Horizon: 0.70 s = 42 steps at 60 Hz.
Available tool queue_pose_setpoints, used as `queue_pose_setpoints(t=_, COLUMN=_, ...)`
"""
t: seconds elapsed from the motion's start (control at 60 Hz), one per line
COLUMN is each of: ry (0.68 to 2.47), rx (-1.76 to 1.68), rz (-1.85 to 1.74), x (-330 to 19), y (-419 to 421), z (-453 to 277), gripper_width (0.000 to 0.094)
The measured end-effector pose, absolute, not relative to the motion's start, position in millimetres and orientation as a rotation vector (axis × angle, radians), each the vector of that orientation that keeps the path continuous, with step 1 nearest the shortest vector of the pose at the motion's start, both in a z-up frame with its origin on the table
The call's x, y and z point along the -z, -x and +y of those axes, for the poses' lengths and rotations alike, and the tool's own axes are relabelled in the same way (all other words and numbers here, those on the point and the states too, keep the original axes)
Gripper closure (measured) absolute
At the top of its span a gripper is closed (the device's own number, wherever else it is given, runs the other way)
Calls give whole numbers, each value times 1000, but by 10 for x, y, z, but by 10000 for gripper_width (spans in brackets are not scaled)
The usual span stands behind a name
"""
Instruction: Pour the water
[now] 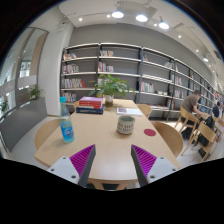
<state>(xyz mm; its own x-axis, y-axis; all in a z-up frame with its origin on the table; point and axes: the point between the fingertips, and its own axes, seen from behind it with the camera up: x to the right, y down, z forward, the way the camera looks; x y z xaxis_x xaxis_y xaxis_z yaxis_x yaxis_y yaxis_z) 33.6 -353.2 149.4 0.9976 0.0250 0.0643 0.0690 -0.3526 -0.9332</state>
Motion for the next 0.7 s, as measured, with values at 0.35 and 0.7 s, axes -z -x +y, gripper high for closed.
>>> queue_pose_setpoints(t=0.35, ry=1950, rx=-139, rz=-176, x=-1109, y=1485, z=-2732, gripper_width=210)
queue_pose_setpoints(t=0.7, ry=1898, rx=-129, rz=-173, x=-1105, y=2064, z=-1568, gripper_width=210)
